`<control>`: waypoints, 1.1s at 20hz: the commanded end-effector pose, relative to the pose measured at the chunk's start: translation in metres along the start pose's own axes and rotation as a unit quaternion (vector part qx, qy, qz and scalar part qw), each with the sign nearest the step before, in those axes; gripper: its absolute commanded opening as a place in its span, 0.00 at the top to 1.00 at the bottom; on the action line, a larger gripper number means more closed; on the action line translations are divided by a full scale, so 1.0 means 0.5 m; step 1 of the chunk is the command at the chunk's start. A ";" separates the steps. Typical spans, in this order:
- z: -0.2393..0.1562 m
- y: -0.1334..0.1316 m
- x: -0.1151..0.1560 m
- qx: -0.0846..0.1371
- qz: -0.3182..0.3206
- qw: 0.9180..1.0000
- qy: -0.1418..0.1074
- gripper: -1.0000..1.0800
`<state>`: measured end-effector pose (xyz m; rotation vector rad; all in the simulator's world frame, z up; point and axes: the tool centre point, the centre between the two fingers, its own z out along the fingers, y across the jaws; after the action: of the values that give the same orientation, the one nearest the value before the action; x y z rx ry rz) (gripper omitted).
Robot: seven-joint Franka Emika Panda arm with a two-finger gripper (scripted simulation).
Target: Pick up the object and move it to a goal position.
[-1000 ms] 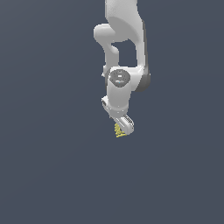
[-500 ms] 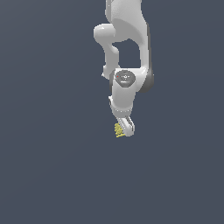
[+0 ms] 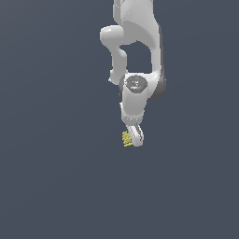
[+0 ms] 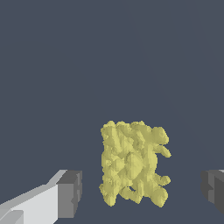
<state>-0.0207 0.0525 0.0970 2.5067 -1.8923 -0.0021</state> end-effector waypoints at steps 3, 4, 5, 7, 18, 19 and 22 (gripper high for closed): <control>0.001 -0.001 -0.002 0.001 0.008 1.000 0.000 0.04; 0.001 0.000 -0.002 0.001 0.006 1.000 0.000 0.04; 0.001 0.000 -0.002 0.001 0.006 1.000 0.000 0.04; 0.007 0.000 -0.002 0.001 0.006 1.000 0.000 0.04; 0.096 0.001 -0.002 0.001 0.008 1.000 0.000 0.04; 0.099 0.000 -0.002 0.001 0.008 1.000 0.000 0.04; 0.101 0.000 -0.002 0.001 0.008 1.000 0.000 1.00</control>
<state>-0.0210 0.0537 0.0476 2.4924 -1.9120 -0.0002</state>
